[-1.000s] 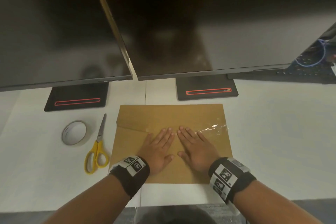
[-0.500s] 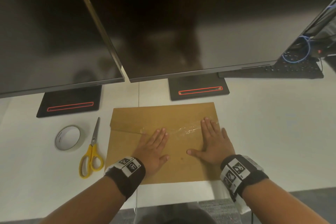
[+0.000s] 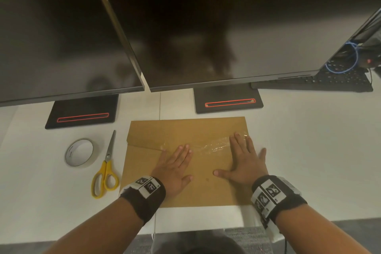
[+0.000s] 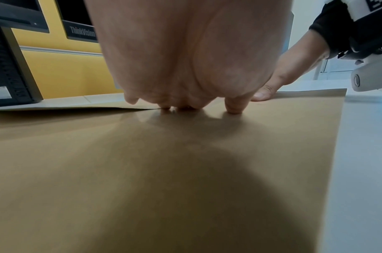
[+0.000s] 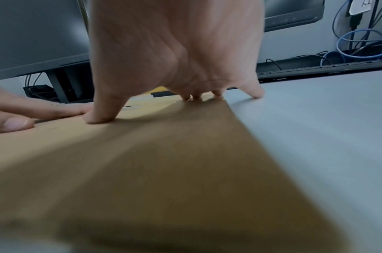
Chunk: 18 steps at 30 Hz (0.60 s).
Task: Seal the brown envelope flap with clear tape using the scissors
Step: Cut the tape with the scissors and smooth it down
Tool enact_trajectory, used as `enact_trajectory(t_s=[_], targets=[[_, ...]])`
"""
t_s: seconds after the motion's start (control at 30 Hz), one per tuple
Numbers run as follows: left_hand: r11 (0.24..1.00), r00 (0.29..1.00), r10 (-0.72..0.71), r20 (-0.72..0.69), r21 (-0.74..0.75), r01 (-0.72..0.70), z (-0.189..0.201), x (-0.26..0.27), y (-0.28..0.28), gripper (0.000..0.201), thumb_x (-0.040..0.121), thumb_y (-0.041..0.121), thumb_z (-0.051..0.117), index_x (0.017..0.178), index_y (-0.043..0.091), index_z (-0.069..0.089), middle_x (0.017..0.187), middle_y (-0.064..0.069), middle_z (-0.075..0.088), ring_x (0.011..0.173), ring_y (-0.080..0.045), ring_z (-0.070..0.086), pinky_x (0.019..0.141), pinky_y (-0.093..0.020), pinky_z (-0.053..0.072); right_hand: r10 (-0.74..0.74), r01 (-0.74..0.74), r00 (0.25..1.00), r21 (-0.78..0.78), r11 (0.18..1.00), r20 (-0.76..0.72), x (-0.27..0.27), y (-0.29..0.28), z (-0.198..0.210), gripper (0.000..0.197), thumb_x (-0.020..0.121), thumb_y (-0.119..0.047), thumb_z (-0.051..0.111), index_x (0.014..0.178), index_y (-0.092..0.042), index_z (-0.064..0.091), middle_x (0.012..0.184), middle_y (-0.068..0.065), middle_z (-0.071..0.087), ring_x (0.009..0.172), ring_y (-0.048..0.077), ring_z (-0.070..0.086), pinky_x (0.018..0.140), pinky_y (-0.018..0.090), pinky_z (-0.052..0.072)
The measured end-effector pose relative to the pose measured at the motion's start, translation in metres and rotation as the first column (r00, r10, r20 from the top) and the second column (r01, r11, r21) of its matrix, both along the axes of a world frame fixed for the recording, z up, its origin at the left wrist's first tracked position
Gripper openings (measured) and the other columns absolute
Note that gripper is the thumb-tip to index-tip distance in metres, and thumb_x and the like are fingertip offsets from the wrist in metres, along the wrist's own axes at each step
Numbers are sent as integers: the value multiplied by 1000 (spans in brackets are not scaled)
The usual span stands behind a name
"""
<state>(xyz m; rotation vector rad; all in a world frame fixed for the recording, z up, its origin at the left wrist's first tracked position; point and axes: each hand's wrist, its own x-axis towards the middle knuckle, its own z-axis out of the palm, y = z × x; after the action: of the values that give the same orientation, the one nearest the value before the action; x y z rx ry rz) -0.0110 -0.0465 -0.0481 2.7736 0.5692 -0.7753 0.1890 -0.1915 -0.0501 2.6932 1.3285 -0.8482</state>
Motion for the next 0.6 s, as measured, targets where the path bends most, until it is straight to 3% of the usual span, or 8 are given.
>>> enact_trajectory(t_s=[0.23,0.37,0.5,0.6], targets=[[1000,1000,0,-4,-13,0,2,1,-1,88,72,62,-13,148,18,-19,145,4,-35,143,-13,-23,113,-49,-15,-21,21,1000,-2,1000,0,1,1,-1,130,46,-95,39,148,-30,-10,156,-11,-20,145,19,-17,109,68,2],[996,999,24,30,-84,-21,10,-1,1,71,97,53,20,150,19,-15,151,5,-30,145,-14,-20,111,-46,-20,-20,21,999,-32,999,37,0,8,6,126,50,-90,47,148,-28,-2,159,-6,-12,146,23,-10,110,63,-2],[988,974,99,202,-141,-71,14,-5,8,63,99,40,35,152,26,4,161,7,-6,147,-7,-3,116,-45,-14,-8,5,994,27,1000,111,-3,24,18,95,60,-67,58,139,-28,24,152,5,17,142,27,10,115,58,1],[985,928,156,338,-126,-120,21,-7,12,56,97,29,41,149,32,22,160,8,10,145,-8,16,119,-45,-4,60,-76,990,123,989,126,-14,44,24,69,74,-51,56,135,-29,34,148,6,26,140,27,20,116,52,7]])
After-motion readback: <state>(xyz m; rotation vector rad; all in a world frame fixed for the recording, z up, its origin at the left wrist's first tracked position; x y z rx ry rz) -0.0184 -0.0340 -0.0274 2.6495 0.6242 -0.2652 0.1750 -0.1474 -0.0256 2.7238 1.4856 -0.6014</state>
